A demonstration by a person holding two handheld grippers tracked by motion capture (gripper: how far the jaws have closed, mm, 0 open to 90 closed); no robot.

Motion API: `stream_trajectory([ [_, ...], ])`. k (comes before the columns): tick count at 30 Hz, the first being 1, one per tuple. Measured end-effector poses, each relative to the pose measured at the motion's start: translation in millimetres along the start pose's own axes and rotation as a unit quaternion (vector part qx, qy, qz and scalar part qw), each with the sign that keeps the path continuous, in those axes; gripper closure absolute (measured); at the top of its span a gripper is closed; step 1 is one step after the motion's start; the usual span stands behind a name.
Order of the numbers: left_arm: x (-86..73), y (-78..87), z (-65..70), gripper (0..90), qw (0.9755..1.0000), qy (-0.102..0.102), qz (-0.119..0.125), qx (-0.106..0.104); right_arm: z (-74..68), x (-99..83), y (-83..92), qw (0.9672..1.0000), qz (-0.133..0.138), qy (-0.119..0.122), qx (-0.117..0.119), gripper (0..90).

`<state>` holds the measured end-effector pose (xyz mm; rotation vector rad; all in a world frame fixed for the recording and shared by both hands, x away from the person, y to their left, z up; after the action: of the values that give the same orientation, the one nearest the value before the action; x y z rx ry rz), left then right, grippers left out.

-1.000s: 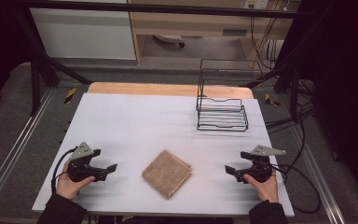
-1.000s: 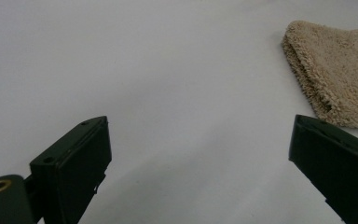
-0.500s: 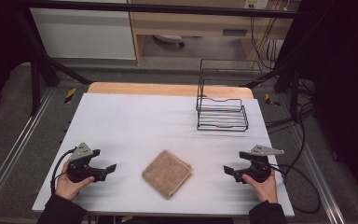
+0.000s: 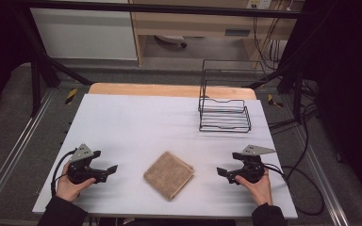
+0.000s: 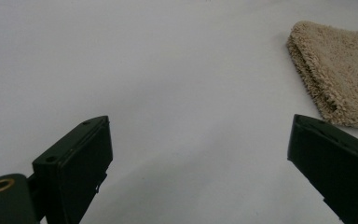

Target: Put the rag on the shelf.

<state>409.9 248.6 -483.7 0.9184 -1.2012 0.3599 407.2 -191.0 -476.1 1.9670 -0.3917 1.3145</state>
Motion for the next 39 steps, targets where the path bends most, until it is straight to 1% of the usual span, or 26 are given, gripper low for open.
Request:
stream_trajectory([
  [1, 0.1, 0.0, -0.2, 6.5, 1.0000, 0.000, 0.001, 0.000, -1.5, 0.5, -2.1, 1.0000, -0.001, 0.003, 0.002, 2.4],
  [5, -0.4, -0.1, -0.3, 6.7, 1.0000, 0.001, 0.000, 0.001, -6.8, 3.1, -7.8, 1.0000, -0.001, 0.001, 0.005, 3.3],
  [7, -0.6, -0.1, -0.5, 6.6, 1.0000, 0.001, 0.000, 0.002, -11.1, 5.4, -14.2, 0.9999, -0.007, 0.006, 0.005, 3.5],
  [9, -0.5, 0.0, -0.8, 6.7, 1.0000, 0.001, 0.000, 0.002, -14.4, 7.0, -18.8, 0.9999, -0.007, 0.005, 0.007, 3.5],
  [13, -0.6, 0.2, -1.4, 6.7, 1.0000, 0.000, 0.000, 0.004, -18.6, 8.9, -25.0, 0.9999, -0.011, 0.007, 0.006, 3.3],
  [14, -0.6, 0.2, -1.4, 6.7, 1.0000, 0.001, 0.000, 0.004, -21.6, 10.8, -29.1, 0.9999, -0.014, 0.005, 0.006, 3.3],
  [18, -0.5, 0.2, -1.3, 6.7, 1.0000, 0.000, 0.000, 0.005, -26.4, 14.0, -35.8, 0.9999, -0.014, 0.008, 0.005, 3.2],
  [19, -0.4, 0.3, -1.3, 6.7, 1.0000, 0.000, 0.000, 0.005, -31.3, 16.0, -41.7, 0.9998, -0.015, 0.007, 0.007, 3.3],
  [22, -0.4, 0.5, -1.6, 6.7, 1.0000, 0.001, 0.001, 0.005, -37.5, 18.5, -49.4, 0.9997, -0.020, 0.011, 0.008, 3.4],
  [23, -0.7, 0.6, -1.9, 6.7, 1.0000, -0.001, 0.000, 0.005, -37.5, 18.5, -49.4, 0.9997, -0.020, 0.011, 0.008, 3.4],
  [24, -0.7, 0.6, -2.0, 6.7, 1.0000, 0.001, 0.000, 0.006, -42.5, 21.4, -56.7, 0.9997, -0.021, 0.012, 0.008, 3.8],
  [25, -0.7, 0.7, -2.1, 6.7, 1.0000, 0.001, 0.000, 0.006, -42.5, 21.4, -56.7, 0.9997, -0.021, 0.012, 0.008, 3.8],
  [26, -0.6, 0.8, -2.2, 6.7, 1.0000, 0.001, 0.001, 0.006, -47.6, 23.8, -63.2, 0.9996, -0.023, 0.013, 0.012, 4.0],
  [30, -0.8, 0.9, -2.5, 6.9, 1.0000, 0.002, 0.002, 0.006, -55.1, 29.1, -76.2, 0.9994, -0.025, 0.018, 0.013, 4.7],
  [33, -1.0, 0.9, -2.6, 7.0, 1.0000, 0.002, 0.001, 0.006, -61.0, 32.6, -87.6, 0.9990, -0.032, 0.027, 0.015, 6.2],
  [34, -1.0, 0.9, -2.6, 7.0, 1.0000, 0.002, 0.001, 0.006, -61.0, 32.6, -87.6, 0.9990, -0.032, 0.027, 0.015, 6.2],
  [35, -1.1, 0.8, -2.5, 7.2, 1.0000, 0.002, 0.001, 0.006, -66.1, 34.8, -96.4, 0.9985, -0.041, 0.034, 0.017, 8.8],
  [37, -1.3, 0.6, -2.4, 7.2, 1.0000, 0.002, 0.001, 0.006, -67.7, 35.4, -99.1, 0.9982, -0.044, 0.037, 0.020, 10.3],
  [38, -1.3, 0.7, -2.6, 7.3, 1.0000, 0.003, 0.001, 0.006, -72.0, 37.1, -107.1, 0.9976, -0.050, 0.040, 0.028, 13.3],
  [39, -1.3, 0.7, -2.6, 7.3, 1.0000, 0.003, 0.001, 0.006, -72.0, 37.1, -107.1, 0.9976, -0.050, 0.040, 0.028, 13.3],
])
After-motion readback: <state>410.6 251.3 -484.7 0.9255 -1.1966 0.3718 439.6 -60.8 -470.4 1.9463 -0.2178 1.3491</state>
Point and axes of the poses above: each handheld gripper's, and its own axes: y roughly backward along the jaws, x roughly out of its top, z roughly to its right, the point moved 8 cm from there along -y, roughly forward along the jaws, and after that the axes turned 10 degrees about z, right-handed, at the moved point
